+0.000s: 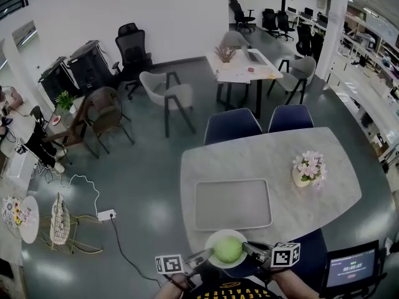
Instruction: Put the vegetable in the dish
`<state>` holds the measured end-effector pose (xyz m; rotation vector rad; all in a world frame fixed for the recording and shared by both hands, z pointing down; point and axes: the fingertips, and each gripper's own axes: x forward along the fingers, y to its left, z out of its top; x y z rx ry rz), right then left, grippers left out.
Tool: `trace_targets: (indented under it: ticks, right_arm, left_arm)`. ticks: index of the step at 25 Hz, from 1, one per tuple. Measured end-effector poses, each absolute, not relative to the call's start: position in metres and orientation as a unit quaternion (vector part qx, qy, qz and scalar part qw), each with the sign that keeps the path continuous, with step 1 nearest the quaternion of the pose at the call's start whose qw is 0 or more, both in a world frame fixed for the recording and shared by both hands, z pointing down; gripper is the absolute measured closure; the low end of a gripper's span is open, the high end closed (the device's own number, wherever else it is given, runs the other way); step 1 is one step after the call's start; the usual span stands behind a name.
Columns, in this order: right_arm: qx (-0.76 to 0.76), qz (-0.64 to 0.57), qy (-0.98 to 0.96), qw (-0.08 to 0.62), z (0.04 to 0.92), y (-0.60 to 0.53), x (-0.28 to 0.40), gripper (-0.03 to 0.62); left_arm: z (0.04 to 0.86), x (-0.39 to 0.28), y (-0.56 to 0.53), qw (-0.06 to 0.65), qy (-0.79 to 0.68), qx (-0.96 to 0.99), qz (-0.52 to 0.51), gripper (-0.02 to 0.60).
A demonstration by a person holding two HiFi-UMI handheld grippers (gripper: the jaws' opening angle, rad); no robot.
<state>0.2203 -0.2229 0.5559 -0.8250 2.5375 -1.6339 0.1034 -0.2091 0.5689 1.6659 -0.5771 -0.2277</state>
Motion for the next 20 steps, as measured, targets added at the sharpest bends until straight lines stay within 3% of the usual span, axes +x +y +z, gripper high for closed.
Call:
trace_targets:
  ticks: [11, 20]
  right_arm:
    - [-0.312, -0.514, 0.799, 0.004, 0.566, -0.268, 0.173, 0.562]
    - [-0.308, -0.525, 0.794, 0.016, 0.579, -0.301, 0.196, 0.563]
  left_arm:
    - [0.580, 0.054, -0.263, 0.634, -0.219, 0.738, -0.080, 0.566]
    - [0.591, 0.077, -0.297, 0.624, -0.228, 0.743, -0.077, 0.566]
